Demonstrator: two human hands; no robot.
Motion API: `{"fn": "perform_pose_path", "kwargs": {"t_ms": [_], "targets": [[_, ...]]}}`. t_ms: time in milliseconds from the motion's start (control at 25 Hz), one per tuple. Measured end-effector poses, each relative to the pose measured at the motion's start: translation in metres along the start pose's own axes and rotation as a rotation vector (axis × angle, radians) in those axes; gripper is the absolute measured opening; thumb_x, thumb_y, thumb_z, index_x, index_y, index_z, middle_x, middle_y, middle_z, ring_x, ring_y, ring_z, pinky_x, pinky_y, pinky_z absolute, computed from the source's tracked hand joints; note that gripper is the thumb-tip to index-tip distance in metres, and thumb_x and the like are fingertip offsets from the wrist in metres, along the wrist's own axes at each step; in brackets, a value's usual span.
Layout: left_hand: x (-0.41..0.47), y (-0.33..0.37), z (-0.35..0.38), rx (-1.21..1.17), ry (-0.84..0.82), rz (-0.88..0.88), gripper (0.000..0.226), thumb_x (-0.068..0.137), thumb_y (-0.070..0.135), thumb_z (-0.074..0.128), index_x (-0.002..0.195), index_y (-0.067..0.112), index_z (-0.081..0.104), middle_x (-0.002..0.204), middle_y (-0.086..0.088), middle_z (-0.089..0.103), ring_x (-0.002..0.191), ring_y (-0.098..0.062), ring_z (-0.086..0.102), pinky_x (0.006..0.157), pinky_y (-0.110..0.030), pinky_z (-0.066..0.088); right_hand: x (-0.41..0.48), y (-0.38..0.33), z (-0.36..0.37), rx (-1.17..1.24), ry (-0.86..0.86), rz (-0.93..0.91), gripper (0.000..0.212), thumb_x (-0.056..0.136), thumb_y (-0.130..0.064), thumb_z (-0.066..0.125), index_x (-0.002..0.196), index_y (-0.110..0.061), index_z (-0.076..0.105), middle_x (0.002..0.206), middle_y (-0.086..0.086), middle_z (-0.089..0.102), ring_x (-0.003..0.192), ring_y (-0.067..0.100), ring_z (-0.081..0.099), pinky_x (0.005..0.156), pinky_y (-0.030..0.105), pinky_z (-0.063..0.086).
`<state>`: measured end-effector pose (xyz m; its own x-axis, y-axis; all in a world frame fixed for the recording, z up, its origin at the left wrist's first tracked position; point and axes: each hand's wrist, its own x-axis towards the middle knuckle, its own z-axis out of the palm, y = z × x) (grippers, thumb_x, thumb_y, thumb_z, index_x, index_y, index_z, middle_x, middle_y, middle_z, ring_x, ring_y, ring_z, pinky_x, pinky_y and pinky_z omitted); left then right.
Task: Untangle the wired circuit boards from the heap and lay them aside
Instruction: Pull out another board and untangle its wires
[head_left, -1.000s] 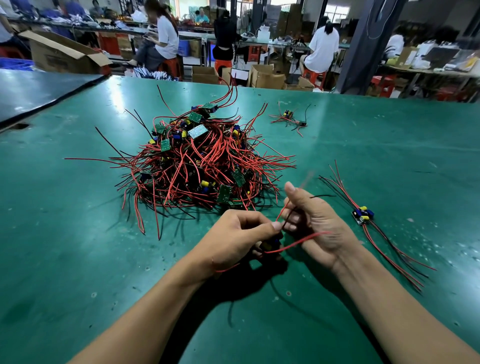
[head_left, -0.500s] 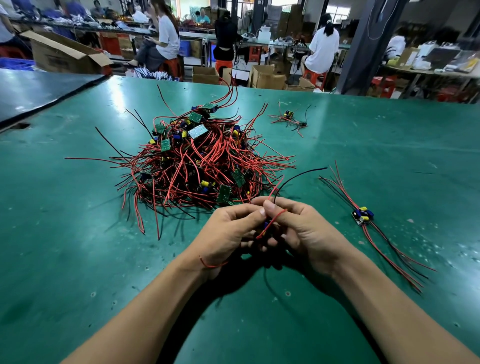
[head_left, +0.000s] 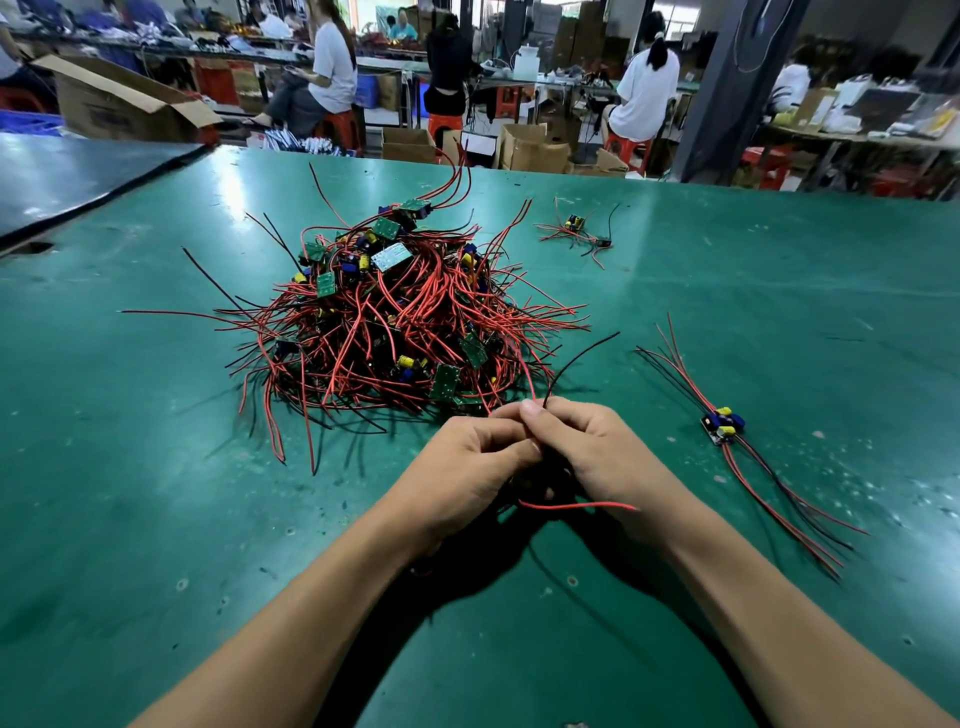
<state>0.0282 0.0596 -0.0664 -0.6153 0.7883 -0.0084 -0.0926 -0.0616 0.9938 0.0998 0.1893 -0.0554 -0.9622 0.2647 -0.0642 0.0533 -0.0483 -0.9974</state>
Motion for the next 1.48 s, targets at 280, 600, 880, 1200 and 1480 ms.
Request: {"fn": "perform_pose_path", "kwargs": {"t_ms": [280,600,880,1200,1480], "targets": [[-0.002,0.006,-0.001,-0.182,0.031,-0.055,0.012,0.094,0.009,0.059,0.088,0.000,0.065,0.085,-0.015,0.072,0.069,-0.021,0.071,0.062,-0.031,0.059,0.002,-0.003,-0.005,0.143,0.211,-0.024,0.025,0.075,-0.039,0.077,0.081,-0.015,0.079,0.069,0.012,0.044,0.057,0.022,0.043,0.049,0.025,0.039],[-0.002,0.004,-0.003,-0.192,-0.004,-0.072,0.011,0.084,0.011,0.067,0.086,0.005,0.077,0.078,-0.013,0.073,0.065,-0.020,0.069,0.065,-0.029,0.059,0.000,0.004,0.001,0.030,0.174,-0.106,0.036,0.083,-0.043,0.072,0.080,-0.008,0.065,0.071,0.012,0.058,0.059,0.021,0.054,0.045,0.027,0.049],[-0.001,0.002,0.001,-0.131,0.068,-0.044,0.012,0.083,0.014,0.070,0.086,0.004,0.076,0.075,-0.011,0.068,0.057,-0.011,0.059,0.053,-0.017,0.047,-0.002,-0.003,-0.004,0.028,-0.074,0.006,0.037,0.092,-0.037,0.060,0.113,-0.009,0.073,0.099,0.027,0.072,0.077,0.027,0.068,0.062,0.028,0.058],[0.003,0.009,0.002,-0.166,0.103,-0.108,0.022,0.090,0.003,0.062,0.075,0.008,0.077,0.078,-0.015,0.074,0.057,-0.020,0.069,0.060,-0.033,0.056,0.010,0.005,-0.007,-0.062,0.226,-0.143,0.027,0.087,-0.042,0.072,0.090,-0.017,0.080,0.075,0.004,0.073,0.061,0.010,0.064,0.052,0.021,0.051],[0.000,0.011,0.003,-0.111,0.019,-0.120,0.013,0.088,0.001,0.063,0.079,0.001,0.073,0.078,-0.018,0.072,0.056,-0.024,0.067,0.056,-0.029,0.057,0.021,0.006,-0.027,-0.104,0.553,-0.227,0.028,0.093,-0.042,0.068,0.079,-0.020,0.078,0.061,0.008,0.064,0.044,0.011,0.045,0.042,0.021,0.032]]}}
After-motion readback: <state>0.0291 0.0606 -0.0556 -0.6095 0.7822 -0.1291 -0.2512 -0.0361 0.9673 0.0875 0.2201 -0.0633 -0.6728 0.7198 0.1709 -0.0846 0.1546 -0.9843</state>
